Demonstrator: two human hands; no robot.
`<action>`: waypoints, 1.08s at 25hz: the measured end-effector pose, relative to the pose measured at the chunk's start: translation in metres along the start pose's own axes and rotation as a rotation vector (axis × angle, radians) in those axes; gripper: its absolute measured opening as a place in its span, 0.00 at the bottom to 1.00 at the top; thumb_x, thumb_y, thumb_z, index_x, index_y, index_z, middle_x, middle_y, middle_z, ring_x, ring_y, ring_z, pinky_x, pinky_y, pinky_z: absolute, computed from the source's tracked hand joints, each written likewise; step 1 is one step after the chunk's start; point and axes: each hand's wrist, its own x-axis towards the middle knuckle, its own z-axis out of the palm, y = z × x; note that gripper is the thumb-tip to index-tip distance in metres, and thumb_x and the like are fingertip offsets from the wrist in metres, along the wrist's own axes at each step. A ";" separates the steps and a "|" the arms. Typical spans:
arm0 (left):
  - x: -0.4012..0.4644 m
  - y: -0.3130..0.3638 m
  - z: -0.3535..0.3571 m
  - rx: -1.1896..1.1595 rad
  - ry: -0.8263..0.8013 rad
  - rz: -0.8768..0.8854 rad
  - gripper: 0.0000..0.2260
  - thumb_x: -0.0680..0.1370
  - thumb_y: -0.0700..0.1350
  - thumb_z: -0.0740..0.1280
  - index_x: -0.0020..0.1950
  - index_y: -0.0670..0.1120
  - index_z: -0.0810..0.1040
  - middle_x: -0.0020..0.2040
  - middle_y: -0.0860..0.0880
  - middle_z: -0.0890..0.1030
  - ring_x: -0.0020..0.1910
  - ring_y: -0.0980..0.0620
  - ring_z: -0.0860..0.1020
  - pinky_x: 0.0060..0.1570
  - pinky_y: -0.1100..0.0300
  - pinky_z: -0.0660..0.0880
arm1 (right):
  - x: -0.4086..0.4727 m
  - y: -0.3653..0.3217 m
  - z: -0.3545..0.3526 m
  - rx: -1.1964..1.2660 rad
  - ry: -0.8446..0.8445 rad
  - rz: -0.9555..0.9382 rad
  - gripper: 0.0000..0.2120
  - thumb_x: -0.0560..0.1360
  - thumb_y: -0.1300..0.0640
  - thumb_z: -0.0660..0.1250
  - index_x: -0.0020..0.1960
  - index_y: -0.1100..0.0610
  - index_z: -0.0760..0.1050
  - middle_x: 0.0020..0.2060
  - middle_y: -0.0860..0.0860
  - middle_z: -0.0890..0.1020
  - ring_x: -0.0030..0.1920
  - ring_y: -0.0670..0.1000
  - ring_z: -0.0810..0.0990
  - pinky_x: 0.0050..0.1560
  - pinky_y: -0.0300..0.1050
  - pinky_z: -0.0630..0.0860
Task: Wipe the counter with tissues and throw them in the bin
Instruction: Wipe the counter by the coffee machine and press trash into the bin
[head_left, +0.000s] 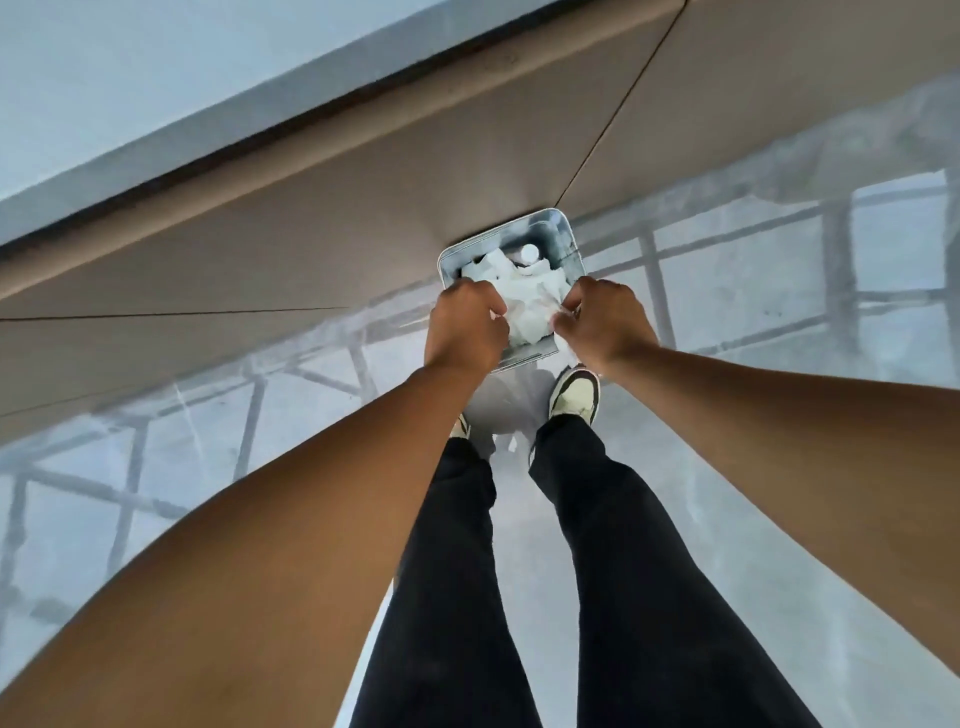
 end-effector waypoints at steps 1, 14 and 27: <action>0.005 -0.001 0.009 -0.008 -0.004 -0.022 0.10 0.75 0.36 0.68 0.51 0.45 0.86 0.52 0.44 0.83 0.50 0.45 0.81 0.47 0.60 0.74 | 0.009 0.004 0.005 -0.026 -0.005 -0.007 0.11 0.75 0.51 0.66 0.52 0.57 0.79 0.51 0.57 0.83 0.52 0.60 0.80 0.47 0.46 0.73; 0.057 -0.020 0.081 -0.154 0.082 -0.217 0.08 0.75 0.35 0.66 0.47 0.42 0.85 0.47 0.44 0.85 0.47 0.43 0.82 0.51 0.50 0.82 | 0.064 0.023 0.051 -0.274 0.085 -0.012 0.13 0.77 0.52 0.67 0.53 0.62 0.79 0.48 0.61 0.82 0.49 0.64 0.81 0.40 0.46 0.69; 0.018 -0.003 0.047 -0.072 0.036 -0.134 0.20 0.78 0.56 0.68 0.66 0.48 0.79 0.64 0.46 0.80 0.58 0.44 0.81 0.58 0.48 0.80 | 0.030 -0.002 0.016 -0.227 -0.092 -0.047 0.32 0.75 0.40 0.67 0.71 0.56 0.65 0.64 0.57 0.75 0.63 0.60 0.77 0.54 0.54 0.77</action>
